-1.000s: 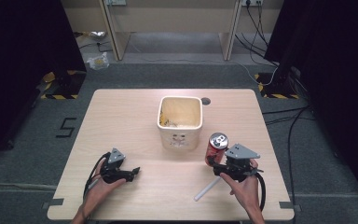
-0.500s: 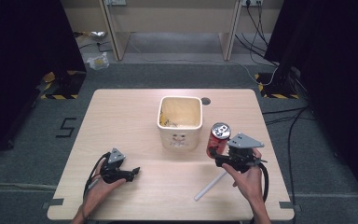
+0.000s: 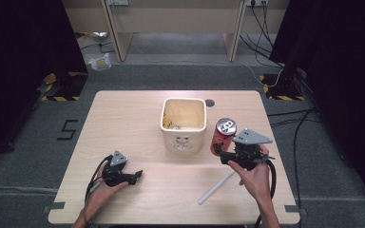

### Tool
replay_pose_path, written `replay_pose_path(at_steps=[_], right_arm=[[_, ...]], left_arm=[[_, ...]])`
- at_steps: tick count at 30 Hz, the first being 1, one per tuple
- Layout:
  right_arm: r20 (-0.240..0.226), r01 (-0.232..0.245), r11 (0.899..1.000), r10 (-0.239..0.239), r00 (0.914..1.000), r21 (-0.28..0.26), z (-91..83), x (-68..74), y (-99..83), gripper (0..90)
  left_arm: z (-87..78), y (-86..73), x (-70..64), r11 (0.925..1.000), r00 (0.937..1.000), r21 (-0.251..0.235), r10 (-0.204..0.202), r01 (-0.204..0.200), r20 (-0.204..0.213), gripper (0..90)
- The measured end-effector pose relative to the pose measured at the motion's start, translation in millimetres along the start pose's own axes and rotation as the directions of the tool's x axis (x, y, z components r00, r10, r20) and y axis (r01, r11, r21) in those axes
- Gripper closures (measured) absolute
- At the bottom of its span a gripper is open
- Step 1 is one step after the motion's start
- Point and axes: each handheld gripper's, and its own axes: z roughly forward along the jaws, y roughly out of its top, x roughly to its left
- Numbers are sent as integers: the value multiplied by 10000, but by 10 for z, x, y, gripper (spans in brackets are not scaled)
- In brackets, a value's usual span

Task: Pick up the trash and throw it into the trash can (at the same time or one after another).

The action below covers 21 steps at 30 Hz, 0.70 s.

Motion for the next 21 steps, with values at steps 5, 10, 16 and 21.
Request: replay_pose_path(at_steps=[5, 10, 16, 21], right_arm=[[-50, 157, 9999, -157, 9999, 51, 10, -1, 102, 338], [-84, 299, 9995, -299, 9995, 37, 19, 2, 228, 338], [-197, 436, 9990, -437, 9988, -58, 44, 4, 419, 338], [-351, 519, 9986, -521, 9980, -62, 97, 2, 572, 338]], left_arm=[[2, 0, -2, 10000, 10000, -26, -29, 29, 2, 143], [1, 0, -2, 10000, 10000, -23, -28, 28, 4, 143], [1, 0, -2, 10000, 10000, -14, -31, 31, 7, 143], [2, 0, -3, 10000, 10000, -26, -48, 48, 9, 143]])
